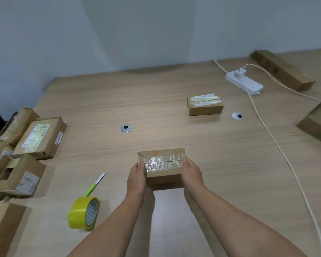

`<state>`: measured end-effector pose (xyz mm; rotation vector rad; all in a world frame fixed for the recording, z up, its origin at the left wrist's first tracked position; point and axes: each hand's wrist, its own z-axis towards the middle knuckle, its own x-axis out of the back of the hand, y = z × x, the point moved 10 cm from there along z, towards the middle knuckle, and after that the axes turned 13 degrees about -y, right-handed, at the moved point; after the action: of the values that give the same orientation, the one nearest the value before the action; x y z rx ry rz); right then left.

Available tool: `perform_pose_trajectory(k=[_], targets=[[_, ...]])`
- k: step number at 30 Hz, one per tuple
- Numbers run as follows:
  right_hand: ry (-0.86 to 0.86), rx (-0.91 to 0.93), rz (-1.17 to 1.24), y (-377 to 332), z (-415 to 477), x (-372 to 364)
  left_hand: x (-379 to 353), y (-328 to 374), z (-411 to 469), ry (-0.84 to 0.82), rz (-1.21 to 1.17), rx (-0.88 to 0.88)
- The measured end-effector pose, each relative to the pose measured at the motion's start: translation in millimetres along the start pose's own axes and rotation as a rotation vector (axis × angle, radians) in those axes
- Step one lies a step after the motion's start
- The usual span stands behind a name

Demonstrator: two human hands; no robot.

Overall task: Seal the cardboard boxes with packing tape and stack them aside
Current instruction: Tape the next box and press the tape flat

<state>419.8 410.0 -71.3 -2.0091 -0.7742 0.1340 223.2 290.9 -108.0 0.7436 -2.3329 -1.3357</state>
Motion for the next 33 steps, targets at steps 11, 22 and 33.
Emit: perform_pose_trajectory(k=[11,22,33], targets=[[0.111,-0.044,0.006,1.1,34.6,113.7,-120.7,30.5,17.5,-0.072,-0.012,-0.017],[0.147,-0.061,0.043,-4.4,78.7,184.2,-197.3,53.3,54.3,-0.112,0.040,0.013],[0.150,-0.094,0.021,-22.9,114.3,223.6,-240.2,81.8,87.4,-0.109,0.056,0.000]])
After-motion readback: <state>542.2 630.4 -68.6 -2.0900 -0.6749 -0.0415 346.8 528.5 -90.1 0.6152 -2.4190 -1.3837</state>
